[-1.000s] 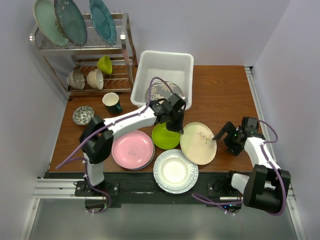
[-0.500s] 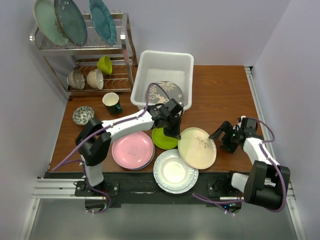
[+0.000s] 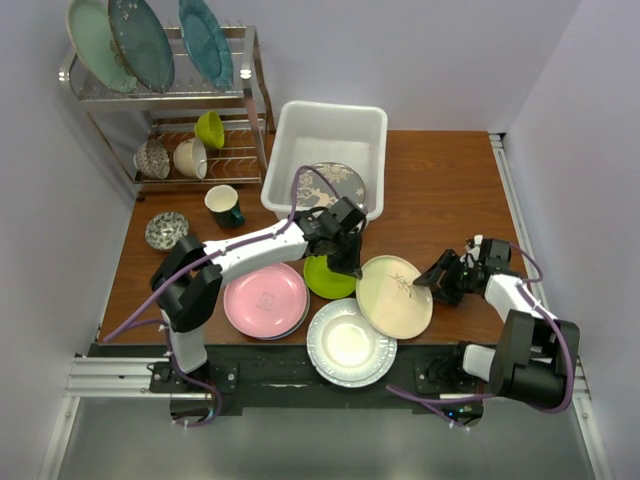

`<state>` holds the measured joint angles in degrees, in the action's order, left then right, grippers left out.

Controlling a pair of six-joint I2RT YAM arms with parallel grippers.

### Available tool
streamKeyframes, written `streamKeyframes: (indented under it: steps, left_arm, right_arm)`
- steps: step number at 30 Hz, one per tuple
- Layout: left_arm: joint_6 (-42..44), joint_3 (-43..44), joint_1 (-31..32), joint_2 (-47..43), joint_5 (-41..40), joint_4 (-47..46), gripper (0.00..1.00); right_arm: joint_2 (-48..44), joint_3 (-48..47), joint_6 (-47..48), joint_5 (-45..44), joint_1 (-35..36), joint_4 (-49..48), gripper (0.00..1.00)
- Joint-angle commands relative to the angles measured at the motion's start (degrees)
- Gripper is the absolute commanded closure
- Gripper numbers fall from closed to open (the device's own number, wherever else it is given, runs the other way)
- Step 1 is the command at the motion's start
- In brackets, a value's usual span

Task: Place the plates into the plastic bin on the countertop
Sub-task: Place the plate in the plastic bin.

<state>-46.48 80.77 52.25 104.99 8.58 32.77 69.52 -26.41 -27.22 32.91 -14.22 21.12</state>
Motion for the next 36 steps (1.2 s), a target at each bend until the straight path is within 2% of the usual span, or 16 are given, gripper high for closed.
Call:
streamKeyframes:
  steps: [1,2,3,5,6,9,14,17,18,21,22,30,36]
  left_arm:
    - [-0.7,2.5,-0.1,-1.2,4.0,-5.4,1.00]
    - [-0.7,2.3,-0.1,-1.2,4.3,-5.5,1.00]
    - [-0.6,2.4,-0.1,-1.1,4.6,-5.7,1.00]
    - [-0.5,2.3,0.0,-0.9,5.0,-6.1,0.98]
    - [-0.6,2.3,-0.1,-0.8,5.2,-6.3,0.97]
    - [-0.9,1.4,0.0,-0.5,6.3,-7.9,0.95]
    - [-1.0,0.4,0.0,0.1,7.4,-8.3,0.92]
    - [-1.0,-0.5,0.0,0.0,7.7,-8.3,0.84]
    - [-0.8,-0.7,0.0,-0.3,7.7,-8.2,0.81]
    - [-0.6,-1.3,0.0,-0.5,7.3,-7.8,0.52]
    - [-0.6,-1.6,0.0,-0.5,7.7,-8.1,0.50]
    - [-1.5,-4.0,0.3,0.6,11.5,-11.1,0.47]
    - [-1.2,-4.9,0.7,0.2,10.5,-9.6,0.46]
  right_arm:
    - [0.8,0.9,-0.3,2.9,0.2,-0.5,0.54]
    - [0.9,0.8,-0.3,2.7,0.2,-0.5,0.60]
    - [1.4,0.8,-0.3,2.5,0.2,-0.3,0.71]
    - [1.9,0.7,-0.2,2.3,0.2,-0.1,0.80]
    - [2.2,0.7,-0.3,2.2,0.2,-0.2,0.89]
    - [2.6,0.6,-0.5,1.5,0.2,0.0,0.96]
    - [3.1,0.5,-0.6,0.9,0.2,-0.1,0.99]
    - [3.3,0.6,-0.8,0.8,0.2,-0.4,1.00]
    - [3.2,0.5,-0.7,0.8,0.3,-0.4,1.00]
    - [3.1,0.5,-0.8,0.5,0.4,-0.3,1.00]
    - [3.0,0.4,-0.8,0.4,0.4,-0.2,1.00]
    - [2.8,0.6,-0.8,0.3,0.4,-0.1,1.00]
    - [3.0,0.4,-0.9,0.2,0.6,-0.2,1.00]
